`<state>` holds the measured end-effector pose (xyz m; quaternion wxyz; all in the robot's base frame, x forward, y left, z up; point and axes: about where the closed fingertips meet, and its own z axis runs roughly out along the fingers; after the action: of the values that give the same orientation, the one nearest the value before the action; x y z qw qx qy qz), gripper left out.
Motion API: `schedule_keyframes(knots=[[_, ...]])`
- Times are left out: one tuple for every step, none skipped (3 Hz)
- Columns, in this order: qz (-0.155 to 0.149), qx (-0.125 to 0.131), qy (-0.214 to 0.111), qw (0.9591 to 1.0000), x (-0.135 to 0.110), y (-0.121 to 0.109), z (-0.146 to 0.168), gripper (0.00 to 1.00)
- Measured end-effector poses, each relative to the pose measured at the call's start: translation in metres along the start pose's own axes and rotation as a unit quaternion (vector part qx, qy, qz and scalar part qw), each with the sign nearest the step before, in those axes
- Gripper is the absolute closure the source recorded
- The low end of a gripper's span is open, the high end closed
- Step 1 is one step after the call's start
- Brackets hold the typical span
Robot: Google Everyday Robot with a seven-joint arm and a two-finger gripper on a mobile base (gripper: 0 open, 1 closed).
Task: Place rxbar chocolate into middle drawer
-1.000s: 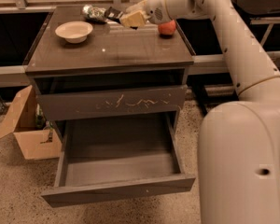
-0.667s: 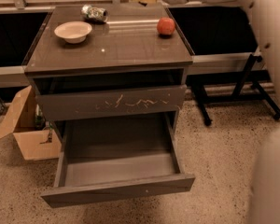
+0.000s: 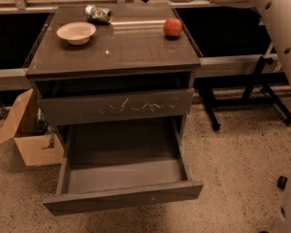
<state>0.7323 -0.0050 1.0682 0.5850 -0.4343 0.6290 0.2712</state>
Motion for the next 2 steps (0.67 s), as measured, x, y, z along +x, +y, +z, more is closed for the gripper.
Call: schedule_keyframes(knots=[[0.004, -0.052, 0.034, 0.9981, 0.02, 0.044, -0.013, 1.0], [0.04, -0.098, 0.092, 0.9901, 0.076, 0.087, -0.012, 1.0]])
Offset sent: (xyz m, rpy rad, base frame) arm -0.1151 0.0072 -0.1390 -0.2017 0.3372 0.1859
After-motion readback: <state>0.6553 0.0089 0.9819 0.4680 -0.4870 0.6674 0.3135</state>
